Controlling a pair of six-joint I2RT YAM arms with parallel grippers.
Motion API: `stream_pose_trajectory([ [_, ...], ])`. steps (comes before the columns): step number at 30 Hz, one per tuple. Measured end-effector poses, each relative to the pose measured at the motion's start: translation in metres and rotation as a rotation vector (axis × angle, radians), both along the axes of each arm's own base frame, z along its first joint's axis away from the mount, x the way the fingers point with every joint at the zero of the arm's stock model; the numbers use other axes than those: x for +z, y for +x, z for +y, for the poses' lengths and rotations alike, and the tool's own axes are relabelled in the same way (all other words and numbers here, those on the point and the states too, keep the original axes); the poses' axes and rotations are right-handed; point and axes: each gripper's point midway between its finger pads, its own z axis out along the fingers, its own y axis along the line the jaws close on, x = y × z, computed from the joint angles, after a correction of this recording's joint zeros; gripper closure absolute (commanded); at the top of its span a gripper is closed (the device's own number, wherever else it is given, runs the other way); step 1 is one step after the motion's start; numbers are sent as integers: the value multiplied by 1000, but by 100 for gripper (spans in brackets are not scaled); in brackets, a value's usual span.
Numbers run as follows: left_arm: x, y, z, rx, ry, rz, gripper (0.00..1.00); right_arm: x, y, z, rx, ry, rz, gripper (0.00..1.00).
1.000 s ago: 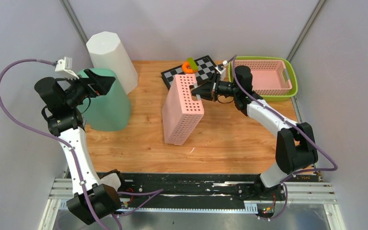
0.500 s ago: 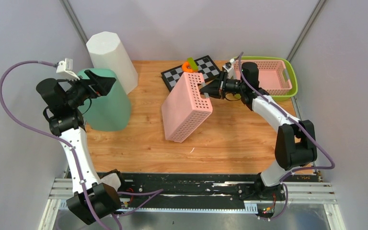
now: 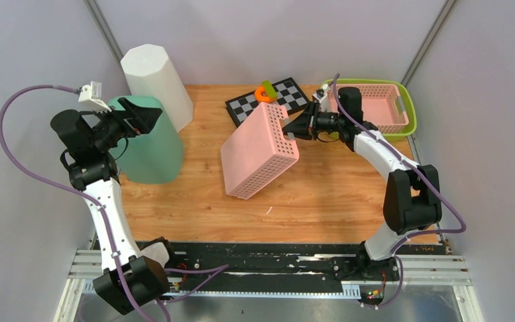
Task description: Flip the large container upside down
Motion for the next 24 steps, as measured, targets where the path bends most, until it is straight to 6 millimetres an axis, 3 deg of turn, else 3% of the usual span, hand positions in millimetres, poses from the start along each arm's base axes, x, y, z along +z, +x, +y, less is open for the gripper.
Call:
stream_pose_trajectory([
  [9,-1,0,-1,-4,-4,3,0,-3,-1,-9,12,-57,-29,81],
  [24,-5,0,-1,-6,-16,10,0,-18,-10,-15,43,-116,-27,71],
])
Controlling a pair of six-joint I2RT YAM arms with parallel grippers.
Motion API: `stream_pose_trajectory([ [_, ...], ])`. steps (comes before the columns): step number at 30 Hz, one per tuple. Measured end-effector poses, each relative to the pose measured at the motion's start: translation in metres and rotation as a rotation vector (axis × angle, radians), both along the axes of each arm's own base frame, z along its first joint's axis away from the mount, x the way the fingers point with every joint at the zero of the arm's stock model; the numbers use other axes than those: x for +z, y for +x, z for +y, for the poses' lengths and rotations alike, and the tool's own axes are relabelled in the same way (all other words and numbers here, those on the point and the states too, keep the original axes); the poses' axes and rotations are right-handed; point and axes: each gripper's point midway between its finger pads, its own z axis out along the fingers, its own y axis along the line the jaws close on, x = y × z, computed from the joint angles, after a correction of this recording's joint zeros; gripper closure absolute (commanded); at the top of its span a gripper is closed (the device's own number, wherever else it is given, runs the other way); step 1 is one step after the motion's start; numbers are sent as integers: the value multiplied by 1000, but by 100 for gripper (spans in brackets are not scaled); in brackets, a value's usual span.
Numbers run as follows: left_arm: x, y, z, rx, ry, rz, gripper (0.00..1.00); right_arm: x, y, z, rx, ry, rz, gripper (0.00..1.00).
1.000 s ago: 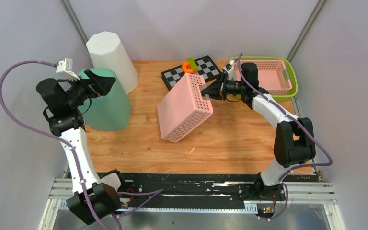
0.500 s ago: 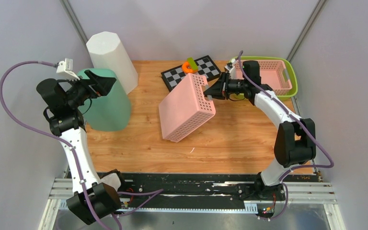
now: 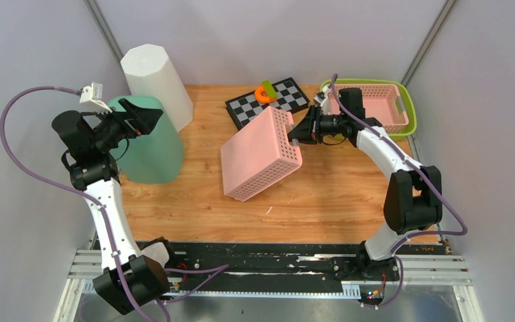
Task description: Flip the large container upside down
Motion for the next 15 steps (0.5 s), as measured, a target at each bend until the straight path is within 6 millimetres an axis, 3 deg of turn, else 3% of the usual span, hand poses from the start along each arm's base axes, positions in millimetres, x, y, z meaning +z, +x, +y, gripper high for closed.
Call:
stream_pose_trajectory([
  [15,1,0,0,0,2,-5,0,-3,-3,-6,14,-72,-29,73],
])
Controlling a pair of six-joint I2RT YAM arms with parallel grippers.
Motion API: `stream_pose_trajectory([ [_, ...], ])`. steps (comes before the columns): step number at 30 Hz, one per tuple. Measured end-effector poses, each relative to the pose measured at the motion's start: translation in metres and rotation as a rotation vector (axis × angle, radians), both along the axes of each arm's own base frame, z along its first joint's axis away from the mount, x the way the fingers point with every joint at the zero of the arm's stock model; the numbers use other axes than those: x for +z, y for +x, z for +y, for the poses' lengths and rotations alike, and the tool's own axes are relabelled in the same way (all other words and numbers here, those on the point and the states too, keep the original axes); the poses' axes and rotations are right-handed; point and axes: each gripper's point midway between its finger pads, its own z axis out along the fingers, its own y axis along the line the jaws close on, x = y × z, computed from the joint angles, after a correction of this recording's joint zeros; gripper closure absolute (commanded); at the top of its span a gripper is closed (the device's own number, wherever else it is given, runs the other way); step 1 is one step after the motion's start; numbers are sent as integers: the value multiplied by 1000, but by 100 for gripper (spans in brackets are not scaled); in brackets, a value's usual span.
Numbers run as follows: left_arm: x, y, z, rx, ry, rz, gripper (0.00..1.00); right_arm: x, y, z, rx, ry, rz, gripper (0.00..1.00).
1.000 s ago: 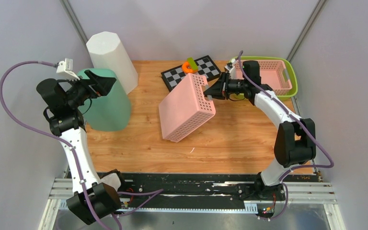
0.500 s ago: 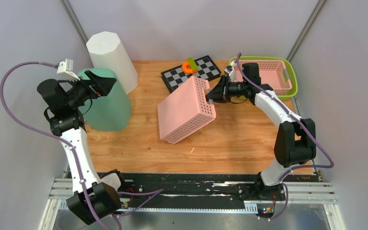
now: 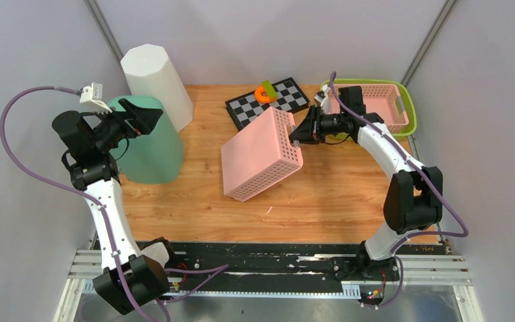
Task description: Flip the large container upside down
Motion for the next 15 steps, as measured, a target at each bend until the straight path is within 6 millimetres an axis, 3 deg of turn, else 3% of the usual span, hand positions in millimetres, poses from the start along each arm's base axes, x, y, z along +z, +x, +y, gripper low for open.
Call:
stream_pose_trajectory([
  [15,0,0,0,-1,-1,-1,0,-26,-7,-9,11,-97,22,79],
])
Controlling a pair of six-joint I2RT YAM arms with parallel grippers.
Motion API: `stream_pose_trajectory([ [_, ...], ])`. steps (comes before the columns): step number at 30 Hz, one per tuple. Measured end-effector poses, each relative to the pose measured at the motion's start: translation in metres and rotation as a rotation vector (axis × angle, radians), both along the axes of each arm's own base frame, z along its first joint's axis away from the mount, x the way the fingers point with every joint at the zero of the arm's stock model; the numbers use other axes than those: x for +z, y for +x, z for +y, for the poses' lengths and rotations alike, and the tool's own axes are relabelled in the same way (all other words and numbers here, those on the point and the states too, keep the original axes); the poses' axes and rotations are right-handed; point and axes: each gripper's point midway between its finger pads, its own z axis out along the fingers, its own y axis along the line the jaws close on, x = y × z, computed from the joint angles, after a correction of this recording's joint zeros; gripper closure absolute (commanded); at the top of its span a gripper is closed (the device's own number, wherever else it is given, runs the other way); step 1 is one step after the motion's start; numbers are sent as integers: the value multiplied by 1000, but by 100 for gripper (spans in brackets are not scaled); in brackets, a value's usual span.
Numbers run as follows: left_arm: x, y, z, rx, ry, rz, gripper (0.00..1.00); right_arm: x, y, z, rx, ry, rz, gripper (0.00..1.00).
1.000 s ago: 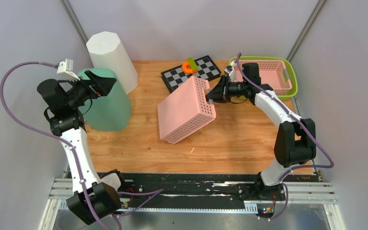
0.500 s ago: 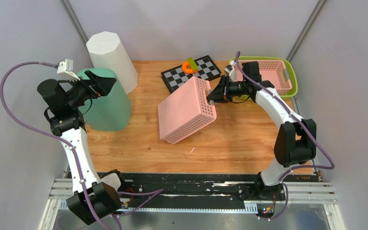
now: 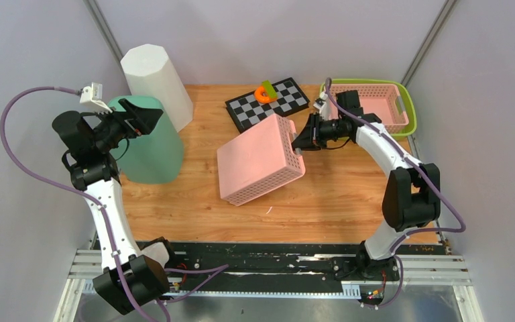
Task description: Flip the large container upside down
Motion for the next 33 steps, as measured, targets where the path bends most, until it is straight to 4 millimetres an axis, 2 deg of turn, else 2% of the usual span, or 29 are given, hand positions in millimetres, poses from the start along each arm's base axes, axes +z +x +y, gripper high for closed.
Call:
stream_pose_trajectory([
  [9,-4,0,0,-1,-3,5,0,-40,-3,-3,15,-32,78,74],
  [16,-5,0,0,-4,-4,6,0,-57,-7,-8,11,-37,95,72],
  [33,-7,1,-1,-12,-7,5,0,-117,-16,-22,-9,-51,153,66],
])
